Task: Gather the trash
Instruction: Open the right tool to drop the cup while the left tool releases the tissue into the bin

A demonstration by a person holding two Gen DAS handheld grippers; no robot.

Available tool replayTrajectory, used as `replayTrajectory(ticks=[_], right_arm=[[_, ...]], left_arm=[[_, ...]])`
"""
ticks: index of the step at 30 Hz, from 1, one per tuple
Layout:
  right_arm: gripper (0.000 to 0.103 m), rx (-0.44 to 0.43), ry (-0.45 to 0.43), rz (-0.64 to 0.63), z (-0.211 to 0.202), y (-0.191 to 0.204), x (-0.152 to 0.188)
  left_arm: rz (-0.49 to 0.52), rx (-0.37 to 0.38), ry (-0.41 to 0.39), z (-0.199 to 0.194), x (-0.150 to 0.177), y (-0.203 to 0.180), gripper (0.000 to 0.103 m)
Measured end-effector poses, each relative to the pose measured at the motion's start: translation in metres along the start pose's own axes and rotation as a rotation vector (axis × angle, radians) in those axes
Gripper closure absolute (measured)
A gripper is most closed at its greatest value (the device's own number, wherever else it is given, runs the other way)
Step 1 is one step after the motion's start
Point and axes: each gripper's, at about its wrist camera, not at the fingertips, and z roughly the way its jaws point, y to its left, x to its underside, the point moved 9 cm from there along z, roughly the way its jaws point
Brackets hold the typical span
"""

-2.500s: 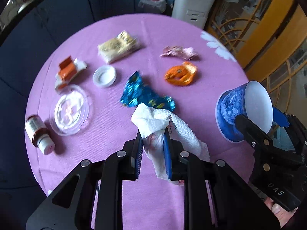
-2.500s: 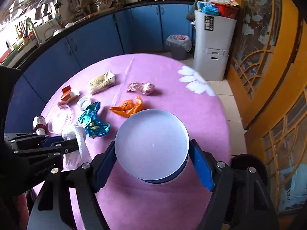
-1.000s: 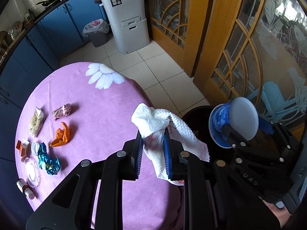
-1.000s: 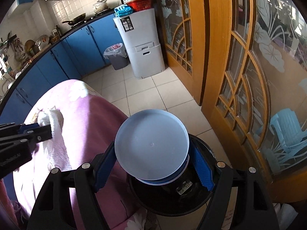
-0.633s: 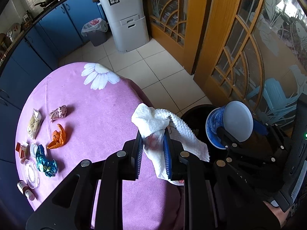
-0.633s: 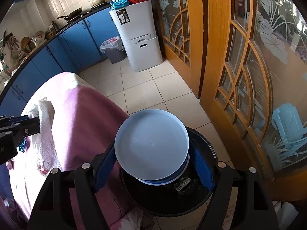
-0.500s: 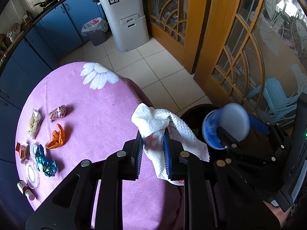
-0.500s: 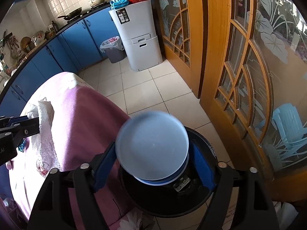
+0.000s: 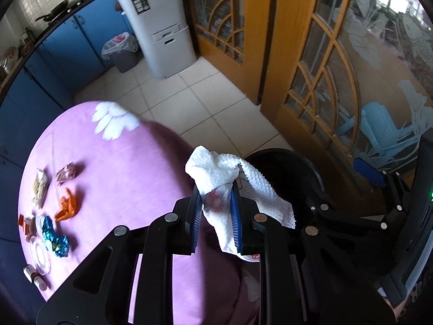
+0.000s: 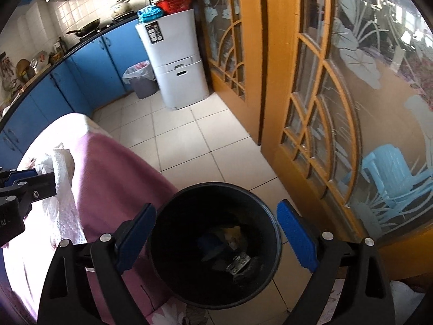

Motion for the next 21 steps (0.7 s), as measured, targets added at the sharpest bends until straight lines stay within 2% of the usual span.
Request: replayTrajectory(ticks=[8,9,11,12,15,17,21], right_arm=[[0.015,0.038,-0.012,0.049,-0.006,-0.031,0.001],[0.015,0.042,-0.012,0.053,-0.007,-0.034,0.002],[0.015,0.046,-0.012,0.058,-0.007,-0.037,0.003],[0.015,0.045,-0.012,0.060,-0.007,-0.038,0.003],[0.015,0.044,-0.012,0.061,-0.007,-0.038,0.002],[0.015,0.040,-0.011,0.061,-0.007,-0.038,0.002],[0.015,0.035,-0.014,0.050,-0.008,-0.032,0.000]], left_arm=[[0.030,0.030,-0.002,0.011,-0.016,-0.032,0.079],[0.029,0.041,0.007,0.014,-0.017,-0.036,0.073],[0.030,0.047,0.018,0.017,-0.018,-0.038,0.035],[0.024,0.041,-0.005,0.015,-0.021,-0.037,0.002],[0.034,0.007,-0.079,0.006,-0.028,-0.036,0.004],[0.056,-0.035,-0.071,0.008,-0.029,-0.032,0.004],[0.025,-0.037,-0.058,0.009,-0.026,-0.019,0.004]])
